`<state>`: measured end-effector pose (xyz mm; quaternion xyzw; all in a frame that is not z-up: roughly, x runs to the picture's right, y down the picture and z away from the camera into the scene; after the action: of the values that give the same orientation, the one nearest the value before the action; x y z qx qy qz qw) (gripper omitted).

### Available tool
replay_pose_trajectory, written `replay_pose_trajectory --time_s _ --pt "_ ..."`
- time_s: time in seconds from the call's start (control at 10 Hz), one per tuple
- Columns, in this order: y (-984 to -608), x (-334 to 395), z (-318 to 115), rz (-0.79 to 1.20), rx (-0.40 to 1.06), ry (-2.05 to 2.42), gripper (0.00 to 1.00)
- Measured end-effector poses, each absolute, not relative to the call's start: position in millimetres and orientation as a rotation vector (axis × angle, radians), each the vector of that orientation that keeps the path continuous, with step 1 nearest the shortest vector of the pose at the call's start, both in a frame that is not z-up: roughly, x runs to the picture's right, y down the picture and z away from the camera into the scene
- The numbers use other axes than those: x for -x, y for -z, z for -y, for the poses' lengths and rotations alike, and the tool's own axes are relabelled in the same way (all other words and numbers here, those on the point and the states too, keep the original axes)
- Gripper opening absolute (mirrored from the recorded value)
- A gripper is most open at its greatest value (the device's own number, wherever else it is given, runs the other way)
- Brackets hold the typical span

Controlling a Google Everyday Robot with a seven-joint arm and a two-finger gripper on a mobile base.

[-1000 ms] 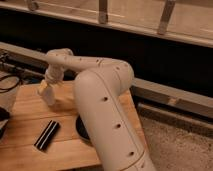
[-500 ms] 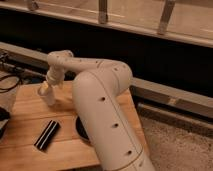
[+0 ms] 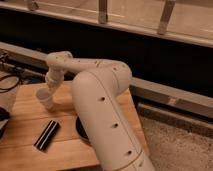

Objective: Pick up the ceramic cup

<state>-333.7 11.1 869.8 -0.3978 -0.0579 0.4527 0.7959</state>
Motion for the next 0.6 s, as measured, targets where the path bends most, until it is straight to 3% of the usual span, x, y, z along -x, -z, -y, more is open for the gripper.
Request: replay_pose_trajectory --time_s 0.6 --pt "-821.0 329.8 18.0 0.194 0.899 -0.968 0.0"
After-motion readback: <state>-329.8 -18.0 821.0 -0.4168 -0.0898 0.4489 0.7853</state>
